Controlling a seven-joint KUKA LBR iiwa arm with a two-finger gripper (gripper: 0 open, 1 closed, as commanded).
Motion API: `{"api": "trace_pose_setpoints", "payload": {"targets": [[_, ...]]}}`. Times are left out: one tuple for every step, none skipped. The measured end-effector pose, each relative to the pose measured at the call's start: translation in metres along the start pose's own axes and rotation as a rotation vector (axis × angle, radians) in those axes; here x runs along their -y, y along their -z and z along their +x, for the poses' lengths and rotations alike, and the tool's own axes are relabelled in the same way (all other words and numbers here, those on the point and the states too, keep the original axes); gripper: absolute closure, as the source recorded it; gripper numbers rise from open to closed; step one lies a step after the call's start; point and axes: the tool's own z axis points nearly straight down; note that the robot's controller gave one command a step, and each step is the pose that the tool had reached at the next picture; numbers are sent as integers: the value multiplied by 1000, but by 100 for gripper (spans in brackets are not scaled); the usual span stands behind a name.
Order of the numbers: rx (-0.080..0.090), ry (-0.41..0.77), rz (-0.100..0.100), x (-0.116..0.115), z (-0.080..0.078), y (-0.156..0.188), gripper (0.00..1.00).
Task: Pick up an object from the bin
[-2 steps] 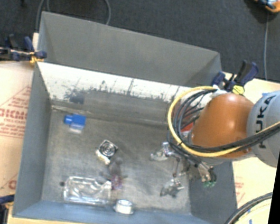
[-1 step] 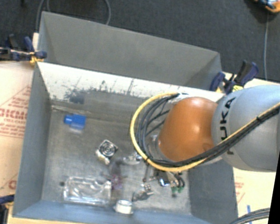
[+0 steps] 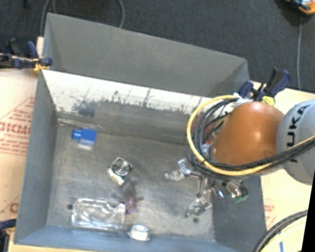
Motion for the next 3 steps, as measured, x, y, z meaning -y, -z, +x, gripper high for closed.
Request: {"api": "trace_pose_setpoints", "payload": {"targets": [[2, 142, -7, -126, -19, 34, 0], [6, 401, -4, -221, -85, -21, 0], [9, 399, -3, -220, -84, -20, 100]]}}
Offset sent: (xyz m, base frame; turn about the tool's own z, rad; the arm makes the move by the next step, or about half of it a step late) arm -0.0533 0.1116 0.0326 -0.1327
